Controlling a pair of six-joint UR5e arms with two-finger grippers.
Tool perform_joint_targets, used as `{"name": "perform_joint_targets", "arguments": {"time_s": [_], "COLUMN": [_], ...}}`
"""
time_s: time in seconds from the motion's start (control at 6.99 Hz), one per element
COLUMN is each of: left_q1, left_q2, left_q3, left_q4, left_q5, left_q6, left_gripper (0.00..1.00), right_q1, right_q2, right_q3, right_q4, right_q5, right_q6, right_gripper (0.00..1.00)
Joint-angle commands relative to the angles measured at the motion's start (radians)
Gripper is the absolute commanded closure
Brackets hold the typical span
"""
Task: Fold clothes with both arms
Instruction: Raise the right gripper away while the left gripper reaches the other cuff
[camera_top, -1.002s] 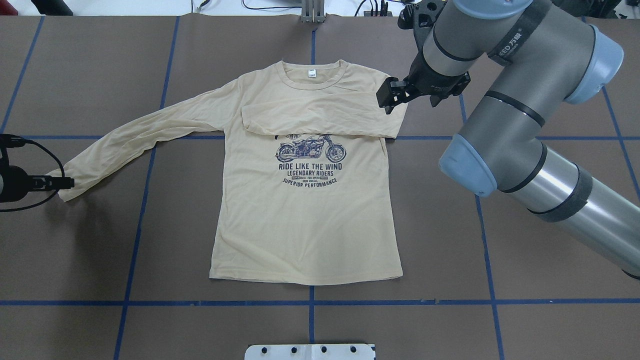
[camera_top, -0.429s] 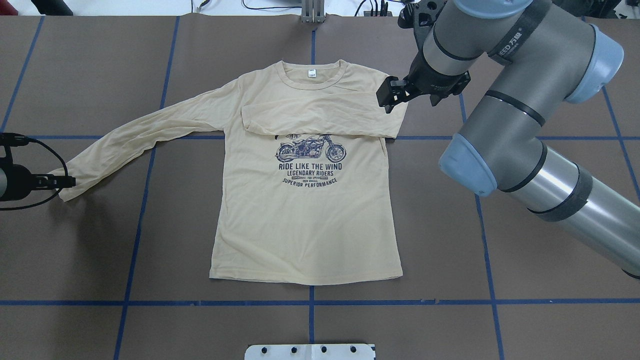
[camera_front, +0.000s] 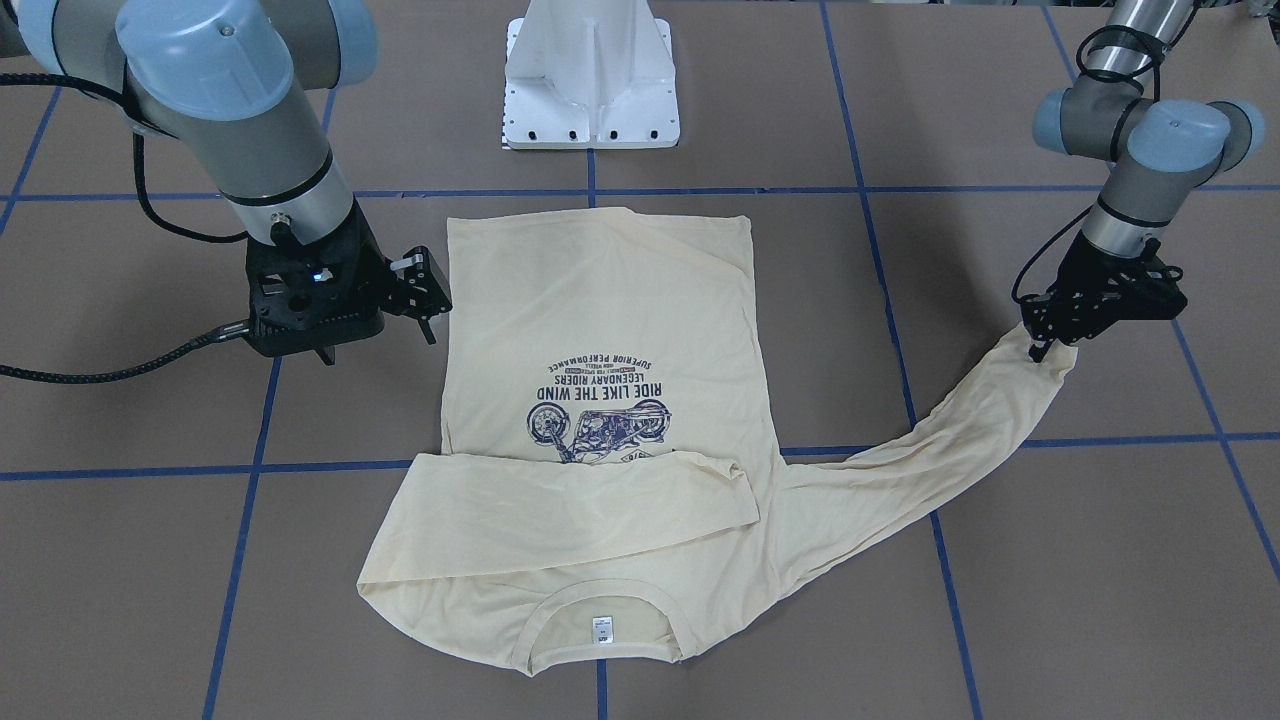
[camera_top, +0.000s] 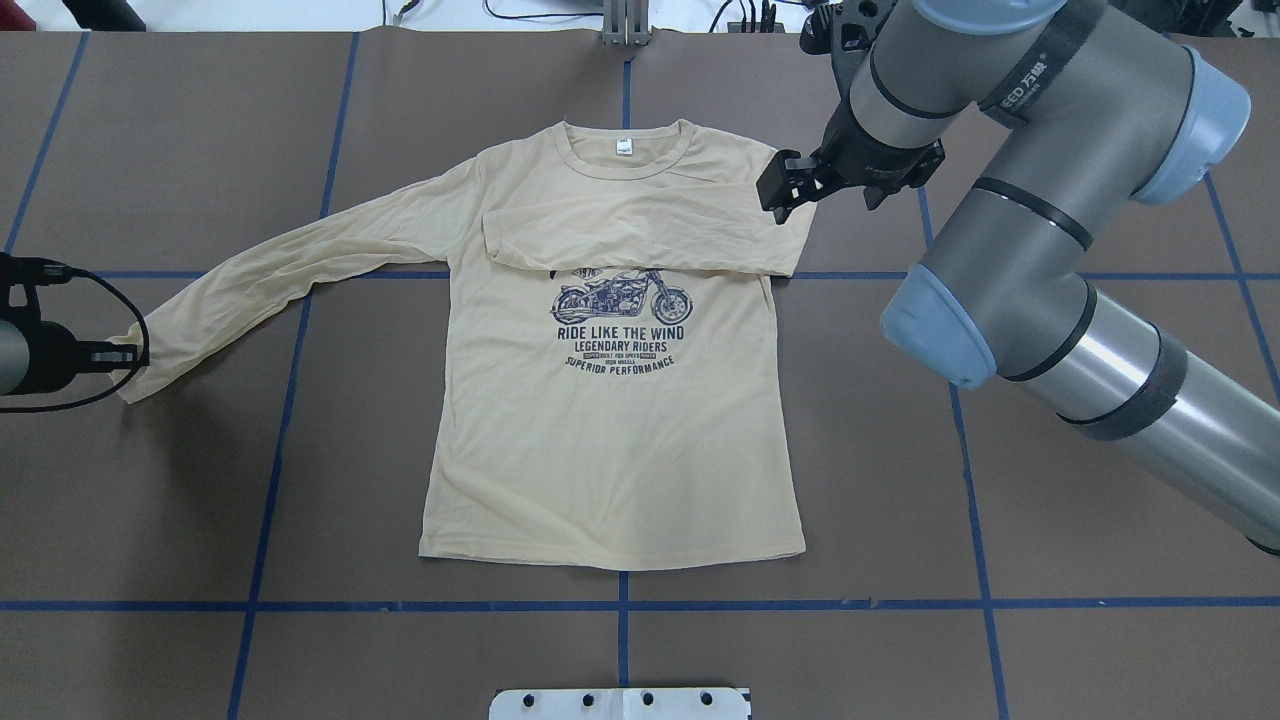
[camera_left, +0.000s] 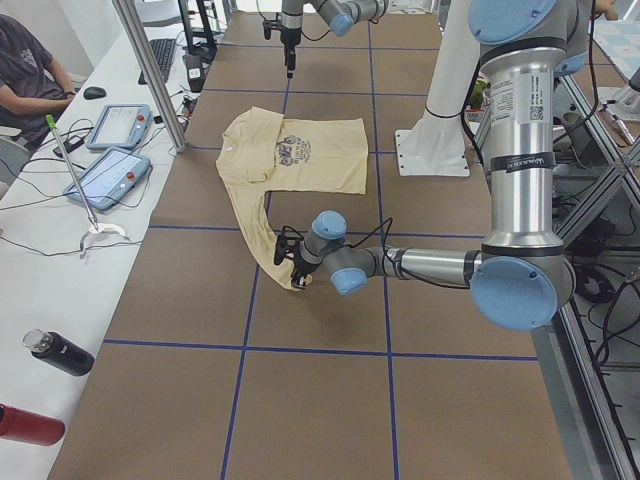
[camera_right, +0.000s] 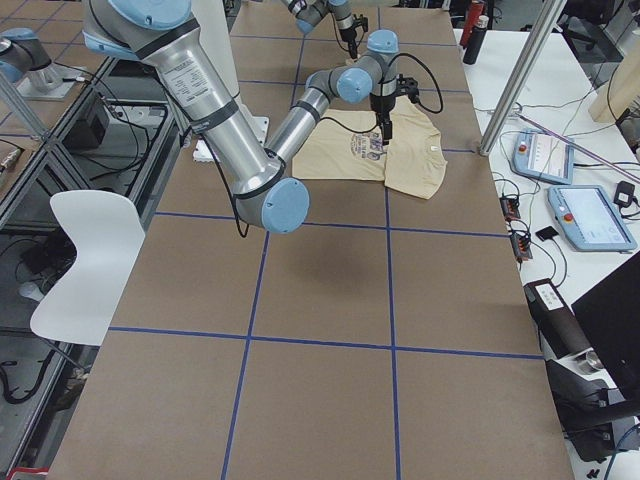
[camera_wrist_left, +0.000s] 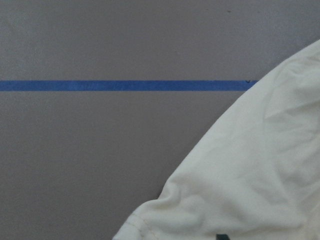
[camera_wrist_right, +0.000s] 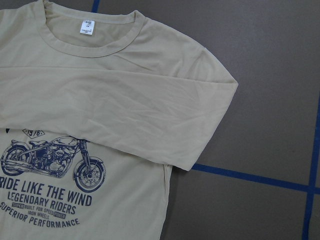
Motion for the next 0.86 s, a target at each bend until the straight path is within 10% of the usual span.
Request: {"name": "perform_joint_targets", "arguments": {"time_s": [0.0,0.72], "left_q1": [-0.002,-0.012], "left_q2": [-0.007,-0.147], "left_q3": [-0.01,-0.276], "left_q4": [0.002,0.308], "left_q5": [-0.004,-0.053], "left_q6": [-0.003,-0.105], "left_gripper": [1.0,1.0], "right_q1": [0.006,0.059], "right_q2": [-0.01,-0.083], "right_q3": [-0.005,0.004], "right_q4": [0.002,0.004], "right_q5": [-0.002,0.059], "right_q6": [-0.027,-0.064], "right_gripper": [0.0,0.0]}}
